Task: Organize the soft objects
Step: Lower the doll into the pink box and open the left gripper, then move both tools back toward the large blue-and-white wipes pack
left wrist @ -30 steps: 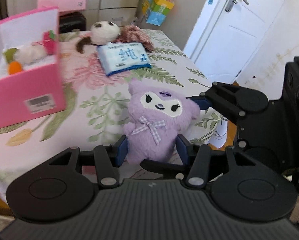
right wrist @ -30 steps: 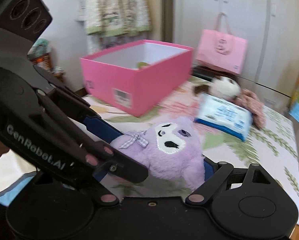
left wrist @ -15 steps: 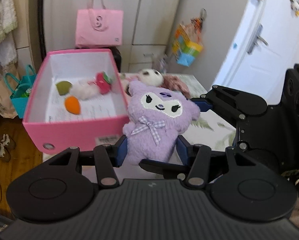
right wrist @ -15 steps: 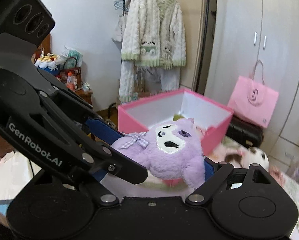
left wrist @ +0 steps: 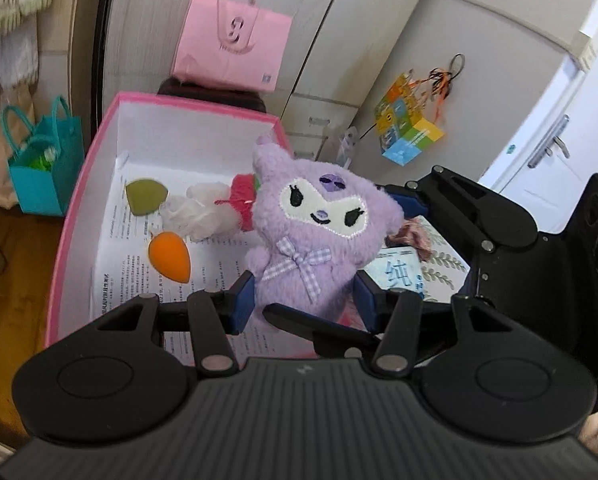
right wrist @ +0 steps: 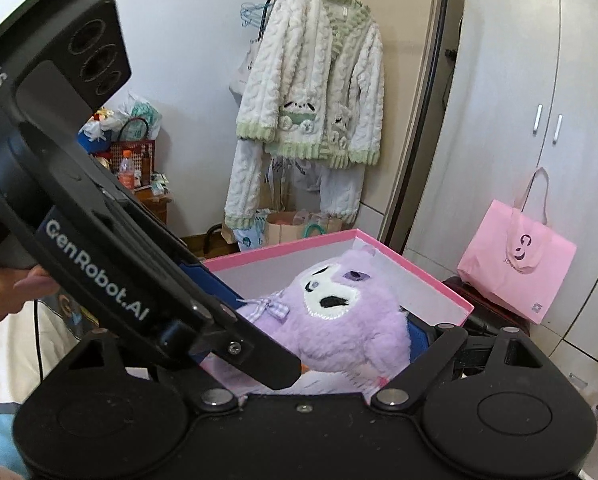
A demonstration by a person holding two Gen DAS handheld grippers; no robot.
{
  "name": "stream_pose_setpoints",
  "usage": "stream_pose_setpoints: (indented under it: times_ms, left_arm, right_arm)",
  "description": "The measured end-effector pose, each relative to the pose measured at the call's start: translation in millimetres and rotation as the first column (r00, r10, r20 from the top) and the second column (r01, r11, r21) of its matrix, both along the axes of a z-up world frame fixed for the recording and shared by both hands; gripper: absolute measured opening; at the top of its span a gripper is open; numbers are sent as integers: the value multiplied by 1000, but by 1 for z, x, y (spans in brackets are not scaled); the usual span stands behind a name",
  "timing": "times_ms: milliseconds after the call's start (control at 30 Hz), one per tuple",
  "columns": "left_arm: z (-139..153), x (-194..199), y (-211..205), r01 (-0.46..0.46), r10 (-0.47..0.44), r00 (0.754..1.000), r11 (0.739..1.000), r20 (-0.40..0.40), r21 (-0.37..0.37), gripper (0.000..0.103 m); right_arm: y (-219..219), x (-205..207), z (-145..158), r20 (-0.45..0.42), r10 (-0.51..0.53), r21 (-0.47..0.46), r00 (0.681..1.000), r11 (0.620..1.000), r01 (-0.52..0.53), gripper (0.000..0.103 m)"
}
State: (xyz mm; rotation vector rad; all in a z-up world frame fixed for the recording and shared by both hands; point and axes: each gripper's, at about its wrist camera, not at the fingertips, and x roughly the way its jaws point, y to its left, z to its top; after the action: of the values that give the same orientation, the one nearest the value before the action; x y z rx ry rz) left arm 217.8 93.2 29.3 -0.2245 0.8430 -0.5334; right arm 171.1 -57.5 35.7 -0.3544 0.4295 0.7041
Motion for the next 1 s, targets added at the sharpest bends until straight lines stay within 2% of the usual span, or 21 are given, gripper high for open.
stream_pose_setpoints:
  times_ms: [267,600,733,833,900,1000]
  left_arm:
    - [-39,49,10,-29,20,992,997,-122,-67,51]
    - [-56,78,11,-52,42,978,998,-202,-41,51]
    - [-55,79,10,-63,64,982,998,-179,12,54]
    - [-46,69,7,-53,61,993,996,-101,75,54]
    - [-36,60,8,-64,68,997,995,-41,76,57]
    - [-24,47,9,-53,53,999,996,-3,67,57]
  right_arm:
    - [13,46,-21,-83,31,-92,996,995,-39,92]
    - [27,78,-34,-141,90,-211,986,970,-119,92]
    - [27,83,-35,-160,99,-232,982,963,-135,94]
    - [25,79,-34,-161,107,-227,981,963,-142,97]
    - [22,72,-32,-139,102,-223,985,966,-132,99]
    - [19,60,-29,-118,74,-218,990,971,-99,99]
